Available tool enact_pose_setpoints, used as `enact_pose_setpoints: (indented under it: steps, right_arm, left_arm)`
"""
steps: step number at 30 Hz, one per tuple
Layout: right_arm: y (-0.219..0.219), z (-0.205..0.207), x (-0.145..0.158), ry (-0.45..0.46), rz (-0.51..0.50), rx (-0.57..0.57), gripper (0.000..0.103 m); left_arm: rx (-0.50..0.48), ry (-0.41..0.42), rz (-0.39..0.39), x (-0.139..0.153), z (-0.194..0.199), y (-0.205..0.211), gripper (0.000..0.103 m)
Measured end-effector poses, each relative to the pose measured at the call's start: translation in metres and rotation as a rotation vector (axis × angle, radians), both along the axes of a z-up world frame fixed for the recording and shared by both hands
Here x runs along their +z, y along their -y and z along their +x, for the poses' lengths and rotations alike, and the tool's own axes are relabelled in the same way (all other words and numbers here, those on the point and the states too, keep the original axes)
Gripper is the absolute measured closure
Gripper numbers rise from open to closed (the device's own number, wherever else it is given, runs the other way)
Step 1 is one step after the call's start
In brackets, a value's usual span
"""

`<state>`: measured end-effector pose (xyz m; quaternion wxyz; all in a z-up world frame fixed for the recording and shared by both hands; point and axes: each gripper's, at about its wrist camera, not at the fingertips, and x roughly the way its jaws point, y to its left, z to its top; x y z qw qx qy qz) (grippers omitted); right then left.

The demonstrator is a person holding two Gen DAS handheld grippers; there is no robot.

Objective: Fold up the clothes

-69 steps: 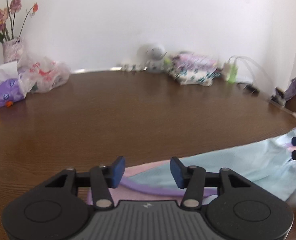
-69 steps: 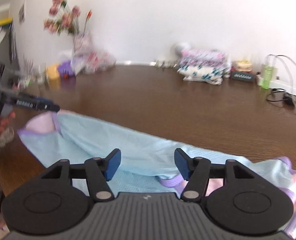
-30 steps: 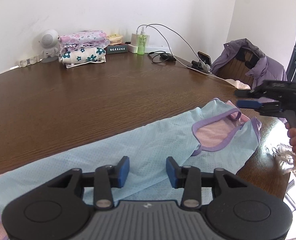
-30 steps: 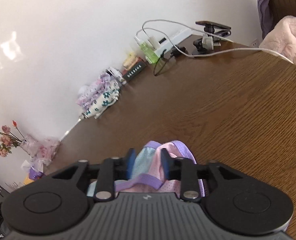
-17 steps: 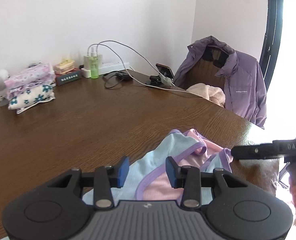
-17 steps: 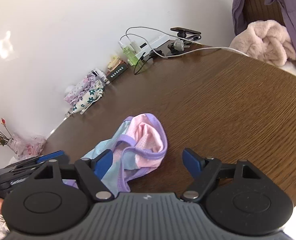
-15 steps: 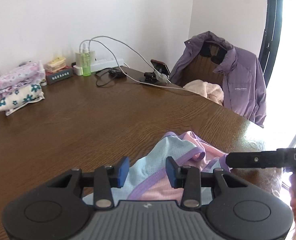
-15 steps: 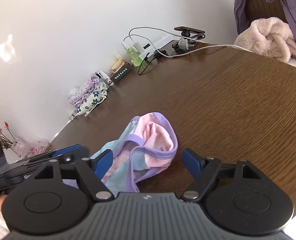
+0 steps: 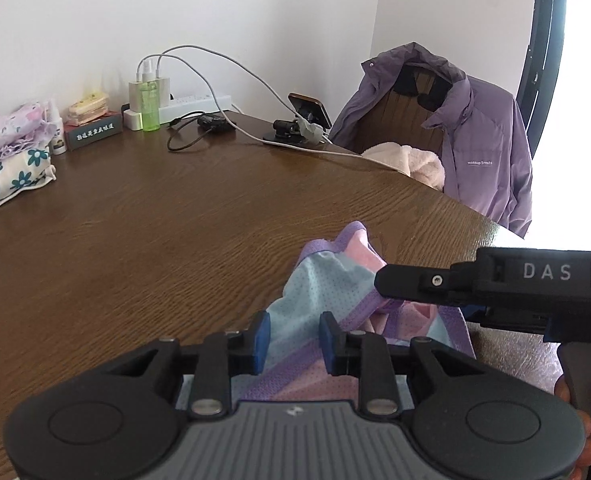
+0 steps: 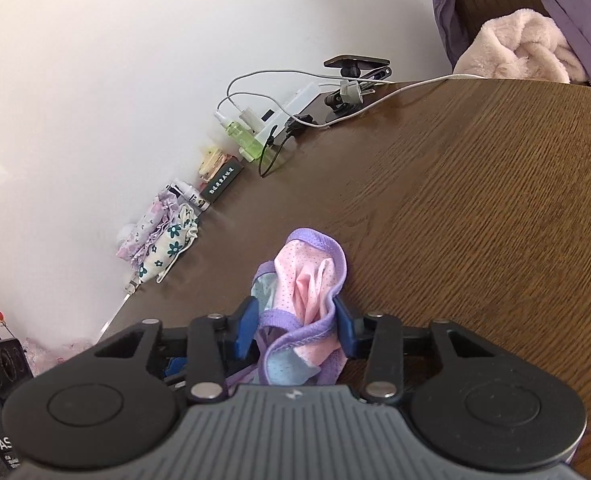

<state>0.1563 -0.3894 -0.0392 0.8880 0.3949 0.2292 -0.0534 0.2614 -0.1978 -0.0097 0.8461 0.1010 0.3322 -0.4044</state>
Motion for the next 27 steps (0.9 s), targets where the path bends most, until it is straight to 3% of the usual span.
enact_pose_setpoints:
  steps: [5, 9, 13, 16, 20, 25, 27]
  right_arm:
    - [-0.004, -0.001, -0.001, -0.024, -0.027, 0.0, 0.091]
    - [-0.007, -0.007, 0.008, 0.003, -0.095, 0.009, 0.096]
    - [-0.024, -0.013, 0.032, 0.037, -0.286, 0.036, 0.096]
    - [-0.058, -0.017, 0.056, 0.09, -0.507, 0.096, 0.096]
    - [-0.13, -0.018, 0.084, 0.18, -0.802, 0.288, 0.096]
    - [-0.22, -0.007, 0.071, 0.166, -0.939, 0.588, 0.096]
    - [-0.238, -0.005, 0.059, 0.135, -0.928, 0.666, 0.096]
  left_arm:
    - [0.033, -0.002, -0.036, 0.008, -0.004, -0.02, 0.077]
    - [0.094, 0.016, -0.078, 0.026, -0.014, -0.063, 0.077]
    - [0.155, 0.035, -0.12, 0.045, -0.025, -0.105, 0.073]
    - [0.223, 0.048, -0.121, 0.051, -0.038, -0.147, 0.073]
    - [0.313, 0.067, -0.068, 0.043, -0.063, -0.199, 0.073]
    - [0.409, 0.013, -0.084, 0.027, -0.079, -0.244, 0.073]
    - [0.44, -0.018, -0.105, 0.021, -0.083, -0.258, 0.073]
